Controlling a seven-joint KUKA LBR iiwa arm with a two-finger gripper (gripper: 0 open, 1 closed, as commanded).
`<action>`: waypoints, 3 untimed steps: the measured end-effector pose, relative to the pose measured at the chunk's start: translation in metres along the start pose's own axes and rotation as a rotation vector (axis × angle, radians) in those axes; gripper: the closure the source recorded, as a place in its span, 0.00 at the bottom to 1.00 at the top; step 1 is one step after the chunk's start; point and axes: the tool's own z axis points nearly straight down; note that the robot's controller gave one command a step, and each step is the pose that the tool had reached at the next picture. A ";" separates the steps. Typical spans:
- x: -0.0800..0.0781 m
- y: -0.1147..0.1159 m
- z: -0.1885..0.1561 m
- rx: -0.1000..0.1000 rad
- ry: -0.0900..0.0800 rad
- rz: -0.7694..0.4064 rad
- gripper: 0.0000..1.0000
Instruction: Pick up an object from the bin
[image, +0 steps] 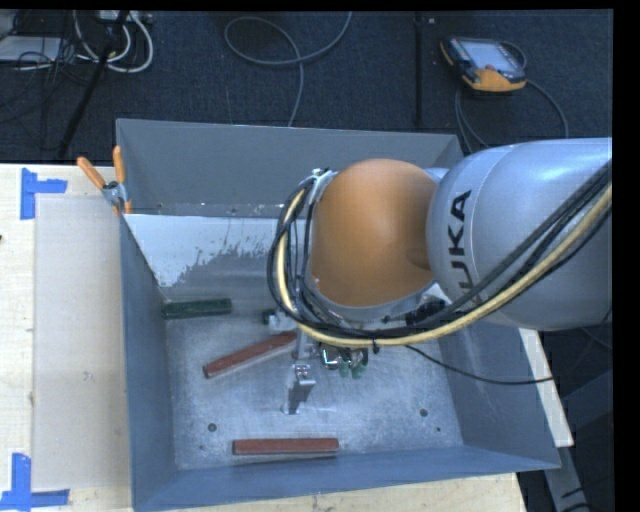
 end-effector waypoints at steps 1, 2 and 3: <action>-0.002 -0.001 -0.004 -0.002 -0.008 0.004 0.00; -0.034 0.006 0.052 -0.002 -0.012 -0.098 0.00; -0.080 0.000 0.055 -0.001 -0.010 -0.203 0.00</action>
Offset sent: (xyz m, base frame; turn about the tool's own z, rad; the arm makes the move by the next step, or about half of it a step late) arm 0.0797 0.0128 -0.1450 -0.2478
